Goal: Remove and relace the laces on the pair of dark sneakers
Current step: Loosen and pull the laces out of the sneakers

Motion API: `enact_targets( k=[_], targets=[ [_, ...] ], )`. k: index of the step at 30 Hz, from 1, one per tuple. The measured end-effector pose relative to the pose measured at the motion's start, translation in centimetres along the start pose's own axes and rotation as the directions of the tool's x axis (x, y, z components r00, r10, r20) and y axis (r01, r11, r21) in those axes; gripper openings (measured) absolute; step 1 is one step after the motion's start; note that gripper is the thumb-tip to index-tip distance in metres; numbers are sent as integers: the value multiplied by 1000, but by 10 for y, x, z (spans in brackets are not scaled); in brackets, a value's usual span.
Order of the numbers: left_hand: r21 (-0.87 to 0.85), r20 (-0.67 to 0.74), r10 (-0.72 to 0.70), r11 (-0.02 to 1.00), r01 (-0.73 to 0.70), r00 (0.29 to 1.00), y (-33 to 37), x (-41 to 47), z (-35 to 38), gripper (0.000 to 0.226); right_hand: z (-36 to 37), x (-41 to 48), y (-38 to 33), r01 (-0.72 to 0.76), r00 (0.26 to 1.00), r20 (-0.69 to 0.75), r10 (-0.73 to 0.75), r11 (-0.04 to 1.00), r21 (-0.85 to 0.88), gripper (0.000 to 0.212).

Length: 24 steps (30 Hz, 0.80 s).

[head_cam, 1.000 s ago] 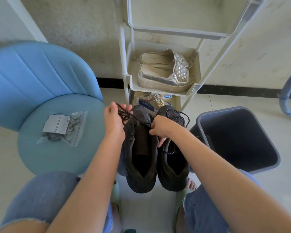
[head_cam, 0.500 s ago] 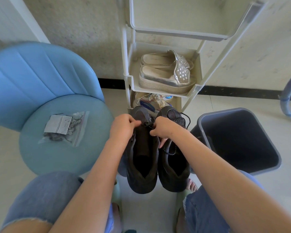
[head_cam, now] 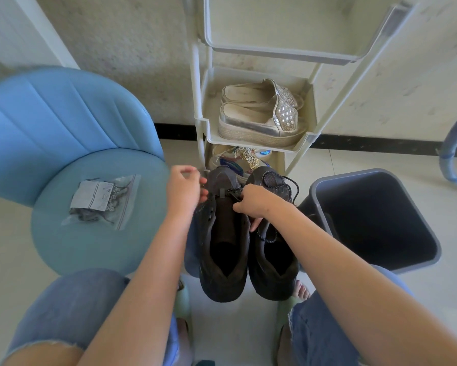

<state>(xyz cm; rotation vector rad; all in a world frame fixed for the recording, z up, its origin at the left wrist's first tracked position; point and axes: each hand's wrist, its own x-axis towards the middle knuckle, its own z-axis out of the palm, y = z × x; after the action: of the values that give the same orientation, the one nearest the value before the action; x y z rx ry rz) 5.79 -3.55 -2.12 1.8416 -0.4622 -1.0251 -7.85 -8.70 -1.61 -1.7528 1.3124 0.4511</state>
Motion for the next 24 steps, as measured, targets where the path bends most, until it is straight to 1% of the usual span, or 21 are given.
enact_targets(
  k=[1, 2, 3, 4, 5, 6, 7, 8, 9, 10, 11, 12, 14, 16, 18, 19, 21, 24],
  targets=[
    [178, -29, 39, 984, -33, 999, -7, 0, 0, 20, 2, 1, 0, 4, 1000, -13, -4, 1000, -9, 30],
    [374, -52, 100, 924, -73, 994, -15, 0, 1, 27, 3, 2, 0, 10, 999, -50, -11, 999, -37, 27],
    [537, -70, 150, 839, -89, 986, -20, 1, 1, 35, 5, 4, 0, 28, 992, -124, -39, 995, -91, 21],
    [634, -83, 171, 769, -80, 982, -22, 0, 2, 40, 6, 7, 0, 49, 969, -231, -84, 987, -152, 21],
    [689, -84, 191, 720, -82, 978, -21, -2, 3, 42, 7, 11, 1, 82, 932, -333, -140, 980, -184, 24],
    [726, -72, 241, 678, -115, 968, -20, -4, 4, 42, 7, 14, 0, 131, 894, -402, -197, 974, -187, 24],
    [749, -43, 321, 637, -182, 946, -17, -7, 5, 39, 8, 17, 0, 188, 859, -444, -254, 964, -187, 23],
    [765, 5, 404, 588, -264, 915, -14, -9, 6, 34, 9, 20, -1, 228, 837, -460, -297, 953, -201, 25],
    [764, 61, 444, 556, -328, 894, -12, -12, 8, 27, 10, 23, 0, 252, 821, -463, -334, 940, -231, 29],
    [754, 104, 422, 557, -348, 901, -9, -15, 10, 21, 11, 27, 1, 263, 814, -454, -362, 927, -267, 32],
    [749, 140, 348, 575, -329, 927, -7, -19, 11, 18, 12, 30, 2, 266, 812, -441, -383, 915, -303, 34],
    [767, 165, 260, 573, -289, 951, -8, -21, 12, 20, 13, 32, 3, 259, 817, -429, -387, 909, -327, 33],
    [835, 196, 123, 499, -231, 973, -15, -22, 13, 34, 15, 36, 6, 242, 833, -413, -367, 915, -324, 29],
    [883, 201, 58, 421, -206, 978, -22, -20, 13, 47, 14, 40, 7, 233, 856, -417, -306, 948, -217, 22],
    [888, 191, 67, 413, -201, 979, -26, -18, 13, 44, 12, 43, 10, 217, 882, -424, -205, 976, -20, 22],
    [886, 184, 84, 417, -202, 979, -27, -18, 13, 40, 11, 45, 12, 197, 892, -423, -158, 979, 49, 22],
    [890, 180, 107, 405, -208, 978, -27, -18, 14, 34, 9, 48, 16, 164, 903, -413, -117, 983, 80, 20],
    [905, 179, 112, 372, -208, 978, -29, -18, 14, 25, 8, 47, 20, 152, 881, -462, -99, 985, 77, 10]
  ],
)
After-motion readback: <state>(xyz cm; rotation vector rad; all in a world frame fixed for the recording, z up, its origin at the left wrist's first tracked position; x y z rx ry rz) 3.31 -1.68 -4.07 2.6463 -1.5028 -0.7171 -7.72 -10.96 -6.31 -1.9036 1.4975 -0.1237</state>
